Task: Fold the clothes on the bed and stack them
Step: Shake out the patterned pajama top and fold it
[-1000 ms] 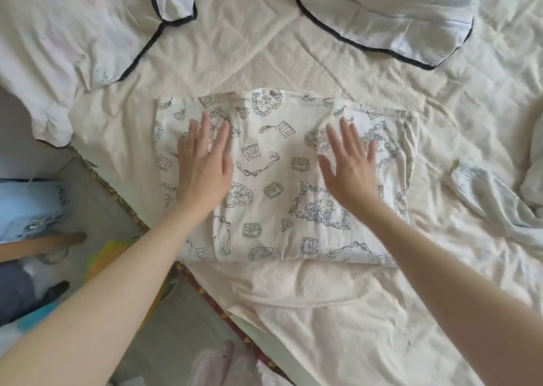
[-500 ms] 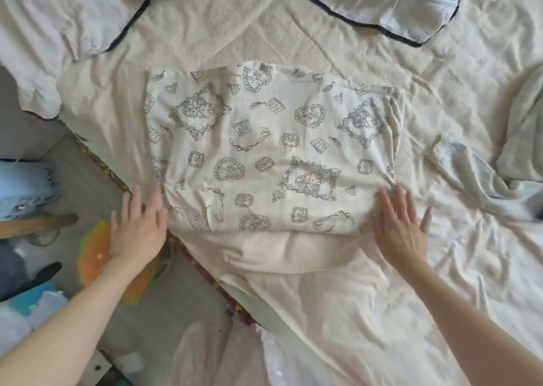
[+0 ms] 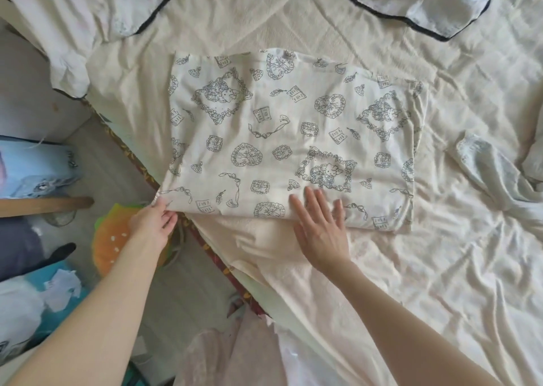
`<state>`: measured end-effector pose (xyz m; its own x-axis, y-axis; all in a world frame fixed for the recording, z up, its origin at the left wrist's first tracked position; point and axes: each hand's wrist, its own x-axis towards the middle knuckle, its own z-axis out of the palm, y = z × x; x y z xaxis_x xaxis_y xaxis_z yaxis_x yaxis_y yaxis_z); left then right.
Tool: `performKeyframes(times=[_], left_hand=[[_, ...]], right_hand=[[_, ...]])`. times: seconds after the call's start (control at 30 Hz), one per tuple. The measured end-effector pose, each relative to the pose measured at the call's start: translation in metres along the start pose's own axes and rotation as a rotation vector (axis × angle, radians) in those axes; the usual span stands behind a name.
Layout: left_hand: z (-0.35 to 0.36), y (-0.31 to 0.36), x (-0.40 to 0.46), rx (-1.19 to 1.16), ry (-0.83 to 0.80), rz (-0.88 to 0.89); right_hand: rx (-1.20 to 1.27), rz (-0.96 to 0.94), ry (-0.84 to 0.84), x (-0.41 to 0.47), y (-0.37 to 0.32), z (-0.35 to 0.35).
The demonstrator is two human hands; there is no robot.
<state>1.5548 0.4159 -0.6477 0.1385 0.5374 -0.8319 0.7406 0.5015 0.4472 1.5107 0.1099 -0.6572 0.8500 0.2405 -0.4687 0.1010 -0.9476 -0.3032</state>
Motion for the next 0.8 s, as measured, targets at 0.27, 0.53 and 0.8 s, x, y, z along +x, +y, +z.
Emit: performKeyframes(times=[0.27, 0.53, 0.8], left_hand=[[0.000, 0.002, -0.028, -0.114, -0.061, 0.065], [0.005, 0.009, -0.081, -0.087, 0.046, 0.388], [0.101, 0.015, -0.177, 0.428, -0.127, 1.070]], right_hand=[[-0.025, -0.011, -0.062, 0.004, 0.005, -0.001], [0.366, 0.037, -0.055, 0.008, 0.001, -0.026], [1.503, 0.576, -0.008, -0.012, 0.035, -0.088]])
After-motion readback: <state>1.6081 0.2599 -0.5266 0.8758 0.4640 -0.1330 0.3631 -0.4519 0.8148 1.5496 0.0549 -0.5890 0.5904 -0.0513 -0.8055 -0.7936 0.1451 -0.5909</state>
